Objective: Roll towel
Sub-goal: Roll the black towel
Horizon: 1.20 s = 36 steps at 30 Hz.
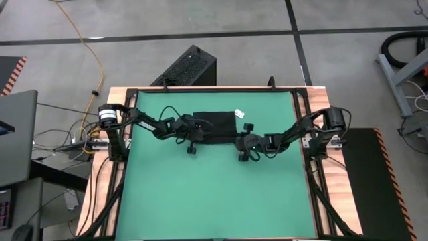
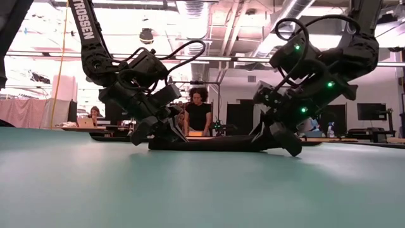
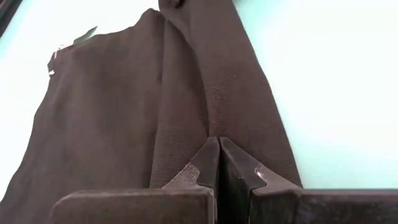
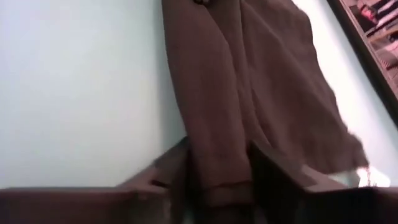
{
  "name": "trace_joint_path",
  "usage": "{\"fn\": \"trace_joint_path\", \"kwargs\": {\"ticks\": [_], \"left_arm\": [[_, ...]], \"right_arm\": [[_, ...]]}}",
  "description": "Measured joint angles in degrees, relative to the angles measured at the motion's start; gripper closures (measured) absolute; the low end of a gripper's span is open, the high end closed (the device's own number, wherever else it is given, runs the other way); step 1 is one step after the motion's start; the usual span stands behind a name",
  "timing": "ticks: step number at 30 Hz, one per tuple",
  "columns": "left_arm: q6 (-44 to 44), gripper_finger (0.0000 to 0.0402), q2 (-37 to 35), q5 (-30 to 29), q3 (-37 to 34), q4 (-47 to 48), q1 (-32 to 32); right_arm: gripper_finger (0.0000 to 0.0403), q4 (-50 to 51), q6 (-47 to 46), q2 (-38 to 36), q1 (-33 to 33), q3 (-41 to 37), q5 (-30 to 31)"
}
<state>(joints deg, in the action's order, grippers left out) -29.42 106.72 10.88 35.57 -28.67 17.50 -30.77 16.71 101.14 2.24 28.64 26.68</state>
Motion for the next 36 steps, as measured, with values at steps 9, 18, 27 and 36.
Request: {"fn": "trace_joint_path", "kwargs": {"ticks": [9, 18, 27, 36], "left_arm": [[2.17, 0.0401, 0.00, 0.91, 0.00, 0.10, -1.33], [3.26, 0.0401, 0.04, 3.29, -0.02, 0.32, -6.71], [4.29, 0.0401, 0.02, 3.39, -0.07, 0.37, -13.35], [6.07, 0.0401, 0.02, 3.41, -0.06, 0.46, -15.44]], "right_arm": [[0.0380, 3.62, -9.39, -1.89, -0.74, 0.09, -2.73], [0.0383, 27.63, -24.28, -14.59, -5.77, 7.62, -19.07], [0.0383, 41.30, -28.91, -9.38, -1.92, 19.19, -29.39], [0.0383, 48.57, -27.80, -2.82, 4.00, 26.43, -31.85]]}}
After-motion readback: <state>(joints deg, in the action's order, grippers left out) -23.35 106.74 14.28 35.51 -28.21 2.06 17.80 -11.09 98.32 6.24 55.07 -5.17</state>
